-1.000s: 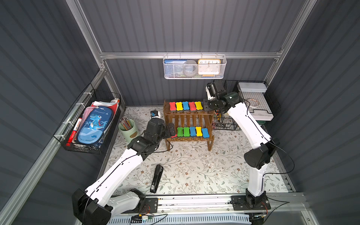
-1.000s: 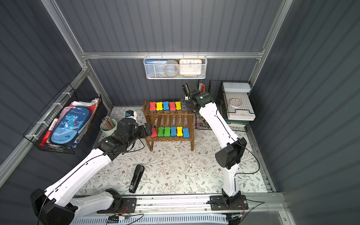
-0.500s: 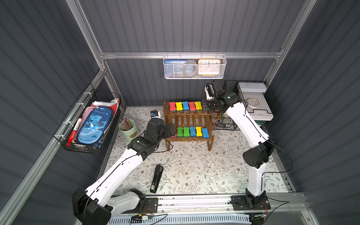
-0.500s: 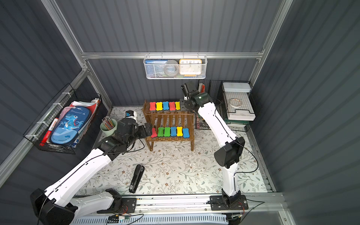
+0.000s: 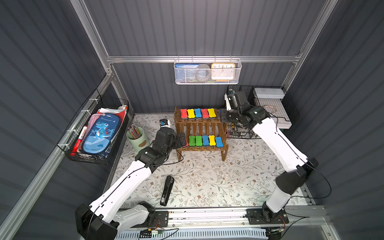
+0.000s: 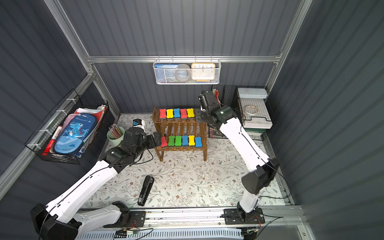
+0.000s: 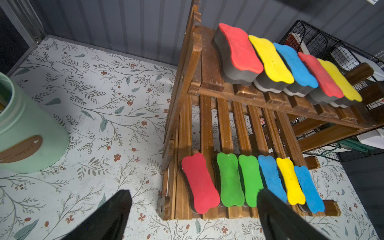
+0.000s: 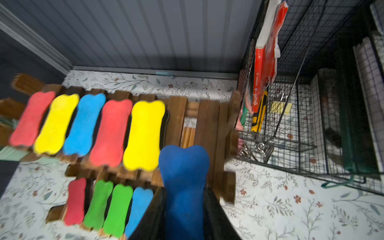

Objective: Remove the whiteboard erasers from the shelf
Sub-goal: Pick up the whiteboard eraser from the shelf, then place the whiteboard eraser at the center of the board.

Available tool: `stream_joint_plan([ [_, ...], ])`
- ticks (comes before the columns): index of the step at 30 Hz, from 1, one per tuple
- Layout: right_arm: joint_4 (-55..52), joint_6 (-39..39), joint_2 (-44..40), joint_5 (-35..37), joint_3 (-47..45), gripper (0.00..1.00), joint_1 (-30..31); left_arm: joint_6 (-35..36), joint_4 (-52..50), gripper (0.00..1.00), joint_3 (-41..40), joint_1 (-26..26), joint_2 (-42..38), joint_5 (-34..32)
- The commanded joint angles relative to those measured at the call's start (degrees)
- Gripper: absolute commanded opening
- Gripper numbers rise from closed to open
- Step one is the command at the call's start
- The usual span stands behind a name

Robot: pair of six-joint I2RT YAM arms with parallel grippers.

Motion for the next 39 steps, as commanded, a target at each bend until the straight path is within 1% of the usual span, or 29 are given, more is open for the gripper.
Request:
stream_joint_plan([
  [1, 8.4, 5.5, -10.5, 0.2, -14.0, 0.30, 1.0, 1.2, 0.5, 0.99, -1.7, -0.2, -1.9, -0.9],
  [5, 11.6, 10.4, -22.3, -0.3, -30.4, 0.29, 3.1, 1.1, 0.5, 0.99, -3.0, -0.3, -2.4, -0.4],
  [10, 12.1, 15.9, -31.9, 0.5, -45.5, 0.29, 7.5, 1.1, 0.4, 0.99, -3.7, -0.3, -2.1, -0.4],
  [13, 13.5, 18.8, -33.8, 0.2, -53.5, 0.29, 9.7, 1.2, 0.6, 0.99, -3.8, -0.3, -2.0, -0.5],
  [16, 18.7, 21.1, -33.5, -2.4, -61.8, 0.29, 10.4, 1.3, 0.6, 0.99, -3.6, -0.3, -1.7, -0.5],
  [18, 23.4, 21.6, -32.1, -4.0, -65.5, 0.29, 10.5, 1.4, 0.5, 0.99, -3.3, -0.3, -1.7, -0.4],
  [20, 25.5, 20.3, -29.7, -3.0, -66.4, 0.29, 10.5, 1.4, 0.3, 0.99, -3.2, -0.3, -1.6, -0.4],
  [22, 24.4, 18.9, -25.9, -0.6, -65.3, 0.29, 10.4, 1.3, 0.1, 0.99, -3.0, -0.3, -1.4, -0.4],
  [25, 22.4, 17.7, -18.9, -0.7, -63.2, 0.27, 10.4, 1.0, -0.2, 0.99, -2.5, -0.3, -1.2, 0.0],
  [30, 28.6, 17.6, -14.7, -0.1, -64.5, 0.26, 10.4, 0.5, -0.3, 0.99, -2.5, -0.3, -1.3, 0.0],
  [35, 30.8, 17.9, -9.6, -1.1, -64.0, 0.27, 10.4, 0.7, -1.2, 0.99, -1.8, -0.3, -0.5, -0.3],
  [39, 30.7, 18.1, -8.2, -0.7, -63.6, 0.32, 10.4, 0.7, -1.3, 0.99, -1.8, -0.3, -0.3, -0.5],
])
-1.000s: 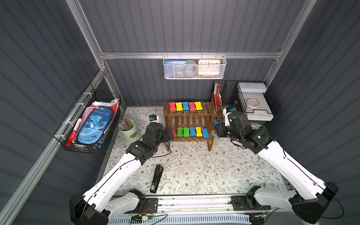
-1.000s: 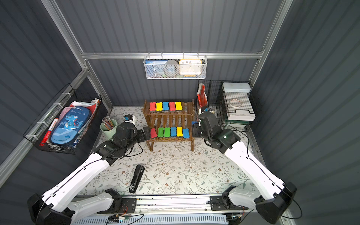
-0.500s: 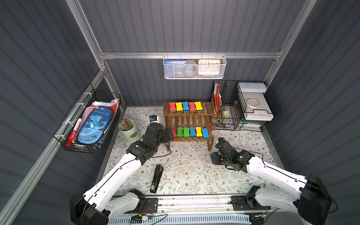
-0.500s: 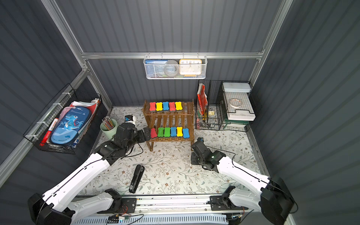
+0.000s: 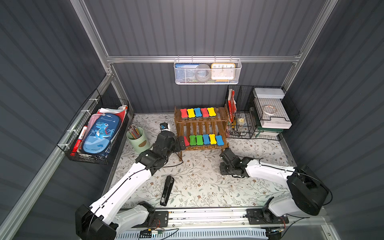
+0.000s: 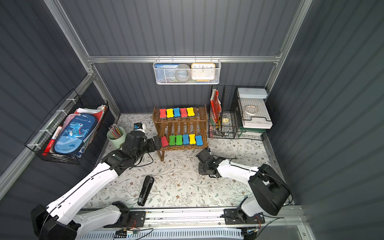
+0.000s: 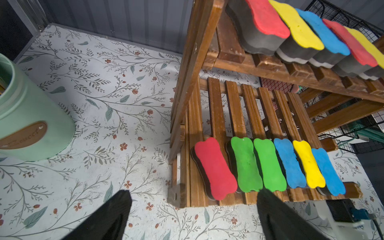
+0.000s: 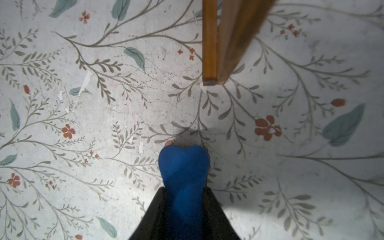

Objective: Remove the whiteboard erasers from the shelf
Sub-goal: Place the whiteboard eraser at the center of the board.

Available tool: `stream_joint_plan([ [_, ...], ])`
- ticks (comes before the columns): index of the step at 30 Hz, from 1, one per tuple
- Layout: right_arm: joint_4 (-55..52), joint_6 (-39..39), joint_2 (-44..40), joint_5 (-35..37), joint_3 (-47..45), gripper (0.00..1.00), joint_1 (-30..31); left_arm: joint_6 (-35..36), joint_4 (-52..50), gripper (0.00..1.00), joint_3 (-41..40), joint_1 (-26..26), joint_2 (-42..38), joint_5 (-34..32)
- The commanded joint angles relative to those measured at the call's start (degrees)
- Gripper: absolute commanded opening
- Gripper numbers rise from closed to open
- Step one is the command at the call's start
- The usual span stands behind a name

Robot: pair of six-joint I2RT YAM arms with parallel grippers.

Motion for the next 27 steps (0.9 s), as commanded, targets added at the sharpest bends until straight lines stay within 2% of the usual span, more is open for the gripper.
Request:
stream_joint_plan([
  [1, 0.8, -0.1, 0.6, 0.8, 0.8, 0.33, 0.1, 0.6, -0.8, 0.99, 1.1, -0.3, 0.2, -0.3],
  [7, -0.2, -0.3, -0.6, 0.7, 1.0, 0.55, 0.1, 0.6, -1.5, 0.99, 1.2, -0.3, 0.7, -0.5],
  [12, -2.3, -0.7, -4.7, 1.3, 0.5, 0.66, 0.2, 1.1, -1.9, 0.99, 1.4, -0.3, -0.1, -0.2],
  [22, -8.0, -1.9, -17.0, 2.5, 0.2, 0.70, 0.2, 0.3, -1.2, 0.99, -2.3, -0.3, -5.1, 1.3],
  [27, -11.9, -4.4, -25.0, 2.0, 3.1, 0.65, 0.2, -0.3, -2.4, 0.96, -4.8, -0.3, -7.0, 1.9],
])
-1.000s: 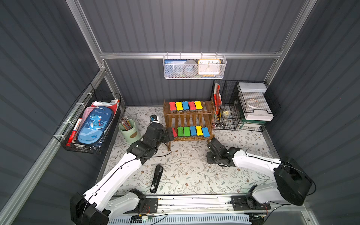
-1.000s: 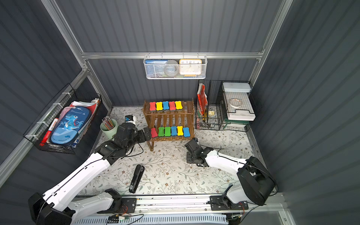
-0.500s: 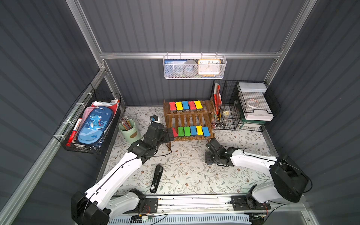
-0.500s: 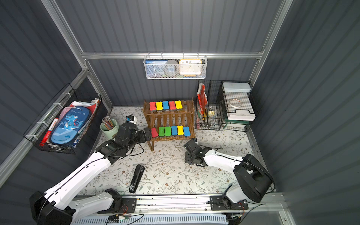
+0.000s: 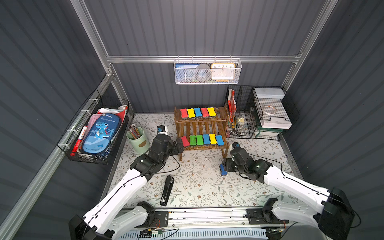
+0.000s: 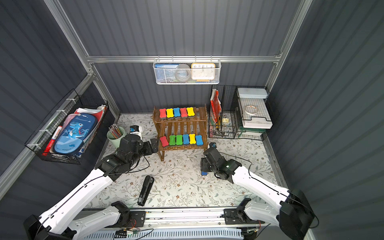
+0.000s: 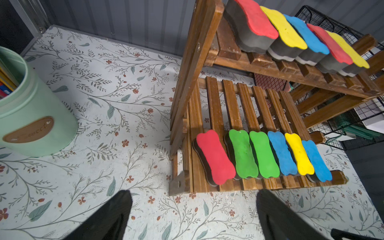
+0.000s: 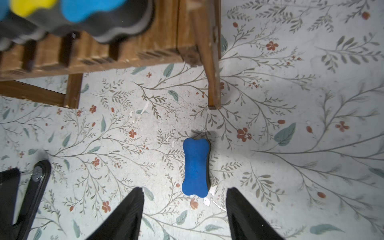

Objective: Remove the whiteboard erasers from the shelf
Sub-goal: Place the whiteboard eraser at the center of the board, then pick up the whiteboard eraser from the shelf.

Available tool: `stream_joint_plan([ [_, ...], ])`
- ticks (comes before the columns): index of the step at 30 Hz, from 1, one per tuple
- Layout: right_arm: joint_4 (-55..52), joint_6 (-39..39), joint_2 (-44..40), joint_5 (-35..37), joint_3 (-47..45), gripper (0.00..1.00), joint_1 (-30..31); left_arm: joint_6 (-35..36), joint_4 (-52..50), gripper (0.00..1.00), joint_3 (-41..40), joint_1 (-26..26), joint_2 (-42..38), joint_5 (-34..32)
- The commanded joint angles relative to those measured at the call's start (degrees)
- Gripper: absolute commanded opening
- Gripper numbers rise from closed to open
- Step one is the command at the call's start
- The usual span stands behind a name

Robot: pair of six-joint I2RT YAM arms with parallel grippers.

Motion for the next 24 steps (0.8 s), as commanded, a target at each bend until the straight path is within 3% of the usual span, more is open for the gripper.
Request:
stream_joint_plan([
  [1, -4.4, -2.9, -4.3, 0.8, 4.1, 0.62, 0.3, -0.5, -1.3, 0.94, -2.0, -0.3, -0.8, 1.1],
  [7, -7.2, -8.4, -6.0, 7.3, 13.6, 0.52, -0.3, -2.7, -0.2, 0.80, -4.8, -0.3, -1.7, 2.8],
  [13, -6.6, -9.5, -0.7, 0.4, 19.7, 0.49, -6.9, -4.4, 1.6, 0.73, -6.6, -0.3, -0.7, 5.3],
  [17, -4.9, -11.3, 6.1, -5.0, 28.4, 0.49, -11.7, -4.1, 1.6, 0.83, -6.5, -0.3, -0.3, 6.2],
  [20, -8.2, -13.0, 13.5, -7.2, 39.4, 0.48, -12.0, -3.6, 1.1, 0.89, -5.4, -0.3, 0.0, 5.9],
  [24, -3.1, -12.2, 17.8, -7.3, 45.0, 0.49, -12.0, -3.1, 0.4, 0.96, -4.9, -0.3, -1.0, 4.5],
])
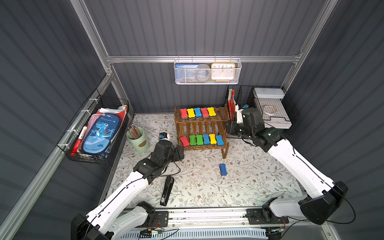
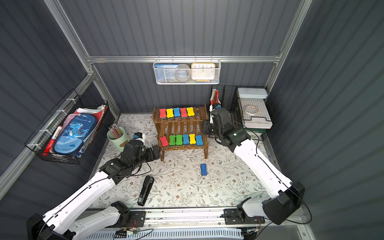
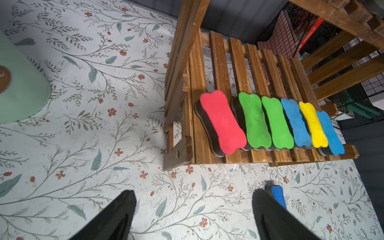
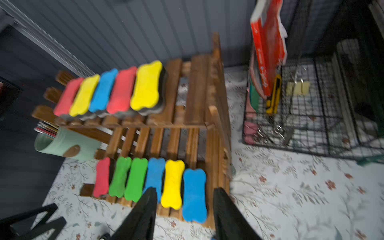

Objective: Remove the whiteboard erasers from the shelf
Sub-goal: Pick up the whiteboard eraser from the shelf.

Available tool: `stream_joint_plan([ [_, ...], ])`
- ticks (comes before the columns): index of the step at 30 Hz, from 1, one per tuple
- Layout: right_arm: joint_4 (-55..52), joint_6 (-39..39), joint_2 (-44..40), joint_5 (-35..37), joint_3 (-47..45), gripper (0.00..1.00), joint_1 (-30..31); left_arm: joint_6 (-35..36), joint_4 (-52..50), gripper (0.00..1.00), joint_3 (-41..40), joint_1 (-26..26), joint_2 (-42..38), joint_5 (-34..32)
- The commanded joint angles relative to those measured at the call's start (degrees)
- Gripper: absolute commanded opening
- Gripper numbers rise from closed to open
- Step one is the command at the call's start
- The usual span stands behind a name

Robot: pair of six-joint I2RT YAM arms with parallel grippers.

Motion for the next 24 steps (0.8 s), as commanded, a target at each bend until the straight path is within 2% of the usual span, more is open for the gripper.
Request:
stream_joint_plan([
  [1, 0.4, -1.4, 3.4, -1.6, 6.7, 0.49, 0.0, 0.6, -0.7, 0.97, 1.3, -0.3, -0.9, -0.9],
  [8, -14.0, -4.9, 20.3, -0.2, 32.4, 0.52, 0.0, 1.4, -2.3, 0.99, 1.9, -0.3, -1.8, -2.2],
  [12, -22.5, -6.2, 28.8, 0.1, 44.2, 0.55, 0.1, 1.7, -2.4, 0.99, 2.3, -0.3, -1.6, -2.2],
  [19, -27.5, -8.8, 35.8, 2.8, 51.8, 0.57, 0.7, 2.3, -2.4, 0.99, 2.7, -0.3, -1.3, -2.4],
  [24, -27.0, -9.3, 37.0, 2.9, 52.1, 0.61, 1.3, 2.5, -2.5, 0.99, 2.8, -0.3, -1.6, -2.6],
])
